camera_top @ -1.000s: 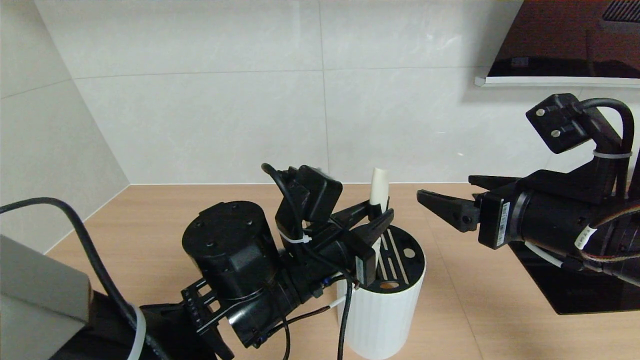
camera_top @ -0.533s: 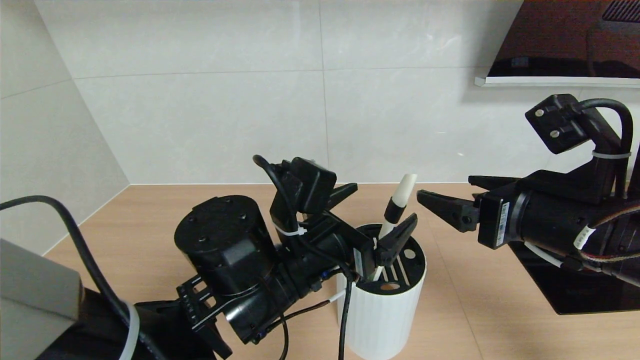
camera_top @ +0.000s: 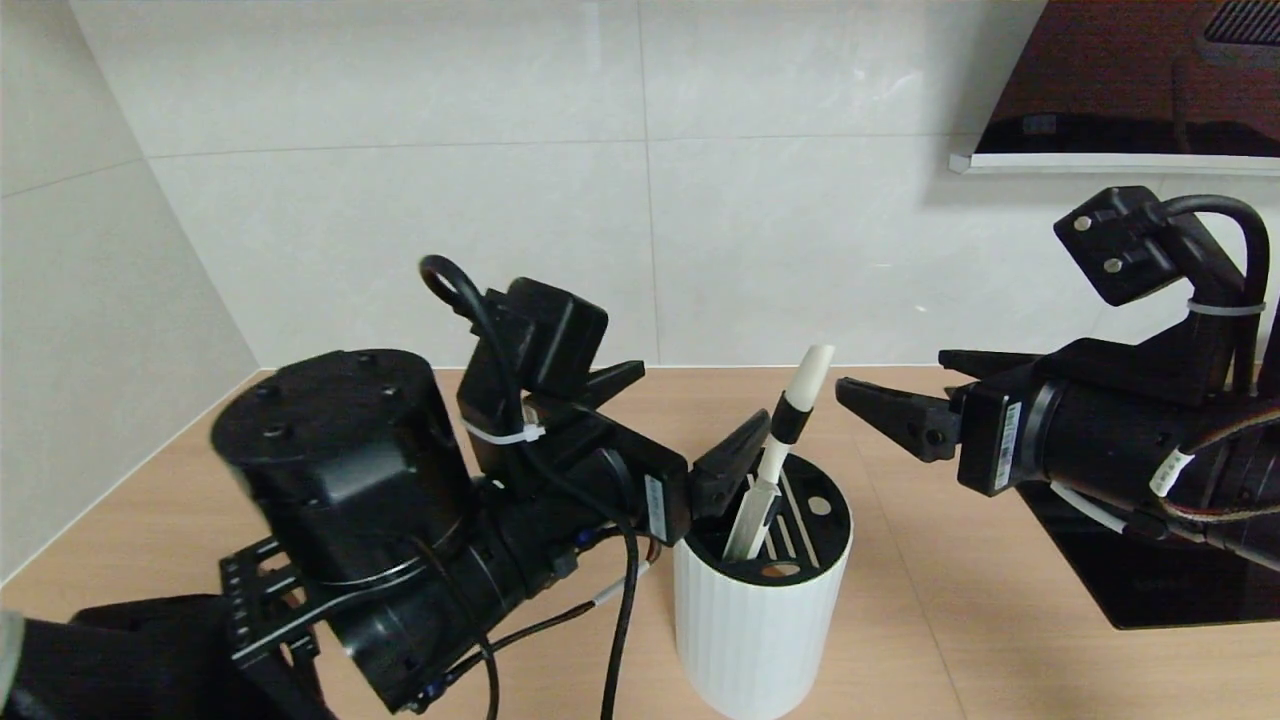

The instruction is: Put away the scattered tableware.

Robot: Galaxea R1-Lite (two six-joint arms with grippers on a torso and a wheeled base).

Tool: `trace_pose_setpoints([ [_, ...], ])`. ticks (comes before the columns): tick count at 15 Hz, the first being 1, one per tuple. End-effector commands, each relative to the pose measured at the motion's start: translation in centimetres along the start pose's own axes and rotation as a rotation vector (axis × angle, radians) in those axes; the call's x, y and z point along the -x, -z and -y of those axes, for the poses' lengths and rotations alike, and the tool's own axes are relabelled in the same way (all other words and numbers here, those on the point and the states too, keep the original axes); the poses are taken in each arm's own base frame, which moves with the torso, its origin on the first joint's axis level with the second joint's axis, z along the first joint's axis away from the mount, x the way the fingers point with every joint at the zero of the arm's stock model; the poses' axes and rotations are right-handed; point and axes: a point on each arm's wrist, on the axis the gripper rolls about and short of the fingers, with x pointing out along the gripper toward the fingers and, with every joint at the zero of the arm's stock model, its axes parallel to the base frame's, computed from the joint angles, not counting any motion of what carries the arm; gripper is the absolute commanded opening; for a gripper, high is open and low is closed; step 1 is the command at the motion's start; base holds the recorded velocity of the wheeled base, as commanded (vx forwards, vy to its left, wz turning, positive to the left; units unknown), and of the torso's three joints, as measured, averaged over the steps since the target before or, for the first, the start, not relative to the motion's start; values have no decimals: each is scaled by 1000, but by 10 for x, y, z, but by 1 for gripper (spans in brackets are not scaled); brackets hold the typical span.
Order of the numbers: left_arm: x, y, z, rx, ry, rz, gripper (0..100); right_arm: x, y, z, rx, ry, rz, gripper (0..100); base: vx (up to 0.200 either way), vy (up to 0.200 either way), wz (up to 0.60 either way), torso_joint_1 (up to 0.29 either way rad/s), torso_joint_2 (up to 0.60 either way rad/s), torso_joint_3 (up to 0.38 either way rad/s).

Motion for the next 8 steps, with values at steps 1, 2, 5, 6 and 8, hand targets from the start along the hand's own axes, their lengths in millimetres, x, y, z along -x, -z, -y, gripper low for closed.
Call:
trace_pose_setpoints([
  [1,18,-27,-2,16,4,91,100,2,-3,3,-4,9,12,100,0,0,0,0,0,0],
  [2,29,-39,-3,22,6,132,100,7,-7,11,-12,39,32,100,0,0,0,0,0,0],
  [5,72,-50,-15,25,-22,182,100,35,-20,42,-47,158,119,100,0,0,0,0,0,0],
  [6,85,-52,-24,22,-60,195,100,50,-16,53,-55,207,137,100,0,0,0,0,0,0],
  [8,118,-38,-47,4,-174,172,100,91,-2,66,-64,290,182,100,0,0,0,0,0,0],
])
